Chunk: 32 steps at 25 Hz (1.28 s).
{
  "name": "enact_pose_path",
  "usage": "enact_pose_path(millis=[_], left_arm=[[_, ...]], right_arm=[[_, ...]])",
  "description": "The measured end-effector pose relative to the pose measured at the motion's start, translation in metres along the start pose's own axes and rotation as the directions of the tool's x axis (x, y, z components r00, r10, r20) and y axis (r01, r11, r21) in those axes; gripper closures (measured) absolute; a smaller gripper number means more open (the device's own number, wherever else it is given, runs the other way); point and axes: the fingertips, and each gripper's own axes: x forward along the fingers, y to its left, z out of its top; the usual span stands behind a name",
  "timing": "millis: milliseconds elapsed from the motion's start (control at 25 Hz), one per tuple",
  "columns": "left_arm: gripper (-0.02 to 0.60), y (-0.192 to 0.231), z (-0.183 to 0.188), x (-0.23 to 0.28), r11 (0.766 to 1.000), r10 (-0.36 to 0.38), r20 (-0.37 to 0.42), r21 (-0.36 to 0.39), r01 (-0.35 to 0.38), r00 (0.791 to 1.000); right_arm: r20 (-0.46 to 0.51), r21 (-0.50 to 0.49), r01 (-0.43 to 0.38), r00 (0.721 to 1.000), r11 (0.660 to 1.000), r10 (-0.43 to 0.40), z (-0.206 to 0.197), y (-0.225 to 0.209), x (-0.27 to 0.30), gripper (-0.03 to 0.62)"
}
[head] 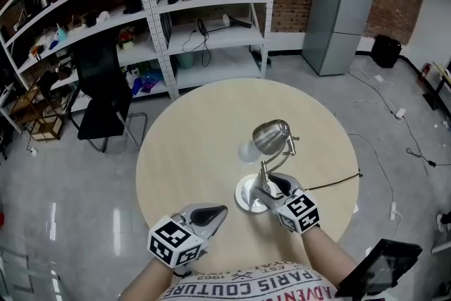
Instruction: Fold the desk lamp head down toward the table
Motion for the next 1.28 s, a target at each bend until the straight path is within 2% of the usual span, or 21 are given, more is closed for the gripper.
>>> enact_pose_path(millis=[200, 360, 440, 560, 720, 1120, 1280], left_arm=[[0.580, 0.007, 0.008, 0.000, 1.000, -0.003, 0.011, 0.019, 0.002, 1.000], [0.579, 0.009, 0.021, 0.000, 0.999, -0.022, 0.038, 0.041, 0.020, 0.999], [0.537, 0.010, 0.029, -0.001, 0.999, -0.030, 0.050, 0.043, 0.028, 0.998], [0.525, 0.009, 0.037, -0.001, 0.998, -0.037, 0.055, 0.056, 0.034, 0.998], [0.467, 0.005, 0.045, 0.000, 0.994, -0.070, 0.036, 0.091, 0.066, 0.997], [0.379, -0.007, 0.147, -0.011, 0.972, -0.118, 0.131, 0.218, 0.087, 0.984], [0.354, -0.013, 0.179, -0.006, 0.958, -0.127, 0.141, 0.275, 0.085, 0.982]], right_arm=[[-0.005, -0.008, 0.014, 1.000, 1.000, -0.014, -0.003, -0.004, 0.010, 0.396], [-0.016, -0.015, 0.021, 1.000, 1.000, -0.022, -0.006, -0.007, 0.015, 0.460], [-0.013, -0.010, 0.015, 1.000, 1.000, -0.015, -0.005, -0.007, 0.016, 0.461], [-0.008, -0.006, 0.008, 1.000, 1.000, -0.008, -0.005, -0.007, 0.015, 0.459], [-0.001, -0.002, 0.007, 1.000, 1.000, -0.007, -0.010, -0.007, 0.017, 0.459], [-0.014, 0.009, -0.010, 1.000, 1.000, 0.010, -0.006, -0.006, 0.020, 0.457], [-0.011, 0.013, -0.003, 1.000, 1.000, 0.003, -0.009, -0.006, 0.020, 0.457]])
